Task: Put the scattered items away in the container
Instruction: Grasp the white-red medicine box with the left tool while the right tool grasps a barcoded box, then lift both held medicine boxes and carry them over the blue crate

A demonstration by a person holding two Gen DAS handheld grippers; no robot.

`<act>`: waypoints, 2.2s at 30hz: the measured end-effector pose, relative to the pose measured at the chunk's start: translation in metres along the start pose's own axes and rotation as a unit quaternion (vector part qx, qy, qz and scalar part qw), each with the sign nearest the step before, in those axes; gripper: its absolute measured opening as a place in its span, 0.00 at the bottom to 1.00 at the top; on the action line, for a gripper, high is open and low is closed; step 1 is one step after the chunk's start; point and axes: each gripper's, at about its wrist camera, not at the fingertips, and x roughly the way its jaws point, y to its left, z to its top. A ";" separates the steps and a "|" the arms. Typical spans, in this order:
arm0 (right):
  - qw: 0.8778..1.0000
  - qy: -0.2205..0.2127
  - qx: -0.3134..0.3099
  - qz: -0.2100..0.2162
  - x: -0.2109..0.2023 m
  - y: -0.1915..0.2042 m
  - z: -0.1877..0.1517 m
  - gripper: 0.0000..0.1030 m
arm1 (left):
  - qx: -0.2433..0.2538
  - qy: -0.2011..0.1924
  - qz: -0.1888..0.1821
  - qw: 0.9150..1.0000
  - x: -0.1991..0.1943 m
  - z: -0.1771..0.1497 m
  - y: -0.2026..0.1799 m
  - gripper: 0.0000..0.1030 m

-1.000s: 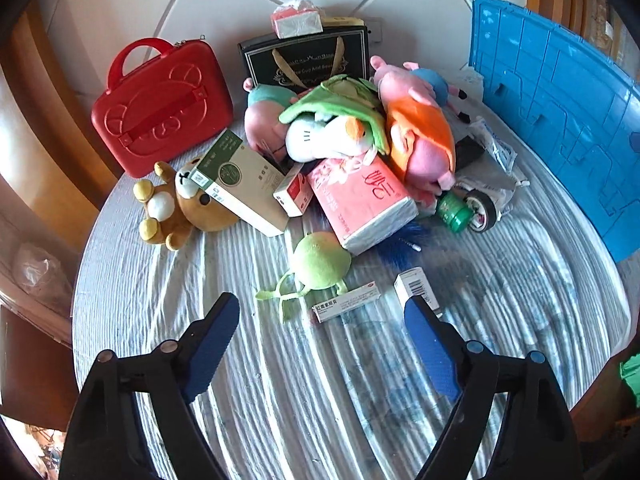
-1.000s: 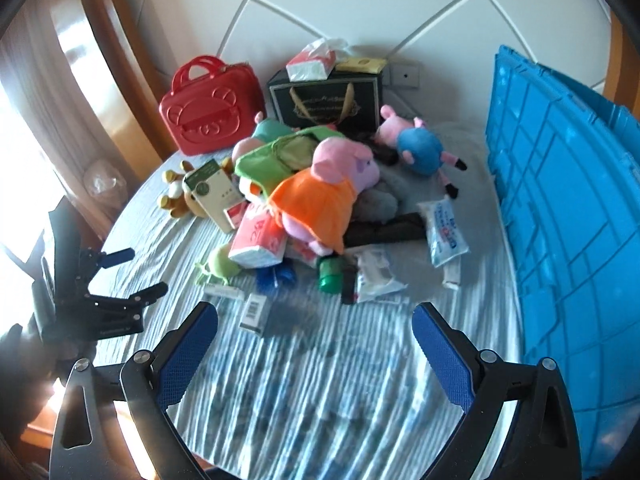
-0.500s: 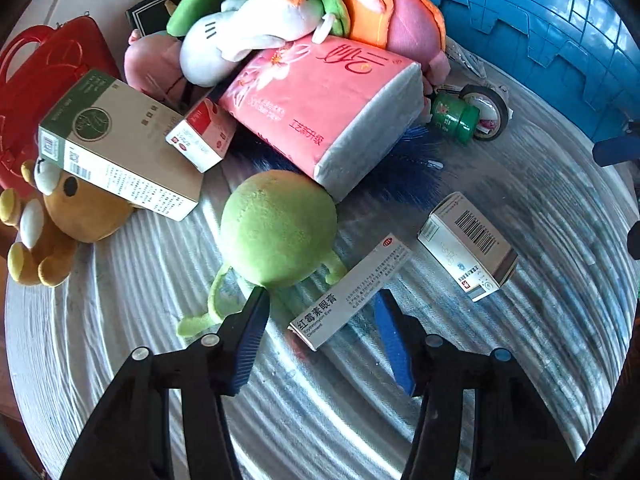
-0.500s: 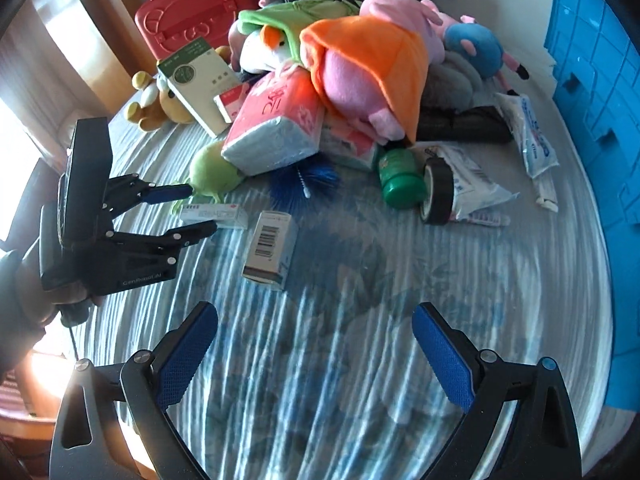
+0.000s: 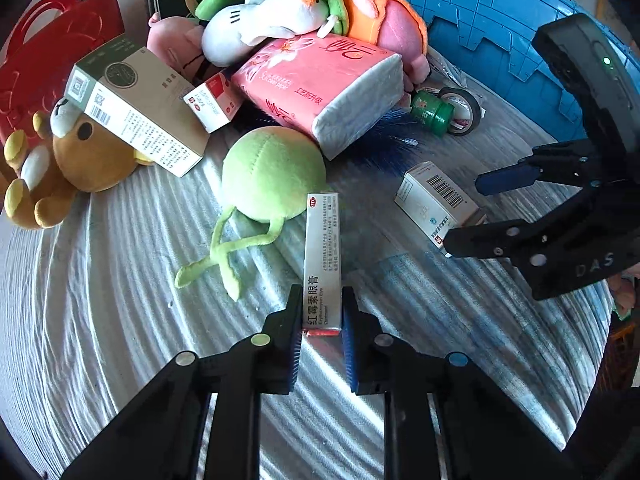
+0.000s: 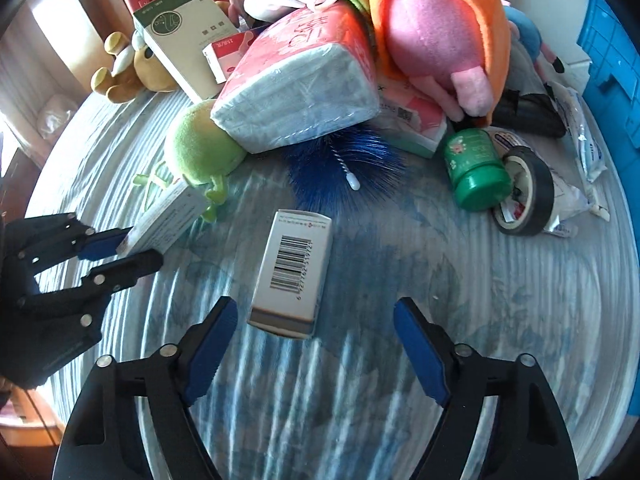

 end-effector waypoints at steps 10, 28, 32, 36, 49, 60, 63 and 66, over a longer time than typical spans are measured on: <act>1.000 0.003 -0.004 -0.014 0.002 0.011 0.007 0.28 | -0.030 -0.005 0.005 1.000 -0.016 -0.018 0.011 0.17; 1.000 -0.012 -0.010 -0.008 -0.042 0.003 -0.006 0.28 | -0.049 -0.013 0.037 0.998 -0.053 -0.019 0.006 0.17; 1.000 -0.021 -0.011 -0.005 -0.058 -0.001 -0.007 0.28 | -0.054 -0.018 0.045 0.997 -0.065 -0.015 0.000 0.17; 0.999 -0.030 -0.013 -0.003 -0.069 0.002 -0.003 0.28 | -0.060 -0.024 0.053 0.996 -0.079 -0.008 -0.005 0.17; 0.997 -0.068 -0.021 0.008 -0.132 0.001 0.004 0.28 | -0.059 -0.055 0.076 0.994 -0.131 0.027 -0.015 0.17; 0.993 -0.113 -0.015 0.030 -0.204 -0.019 0.009 0.28 | -0.047 -0.093 0.090 0.991 -0.180 0.082 -0.040 0.17; 0.991 -0.126 -0.014 0.033 -0.221 -0.025 0.010 0.28 | -0.039 -0.105 0.096 0.989 -0.191 0.097 -0.051 0.17; 0.990 -0.136 -0.012 0.036 -0.236 -0.034 0.011 0.28 | -0.040 -0.116 0.102 0.987 -0.200 0.110 -0.059 0.17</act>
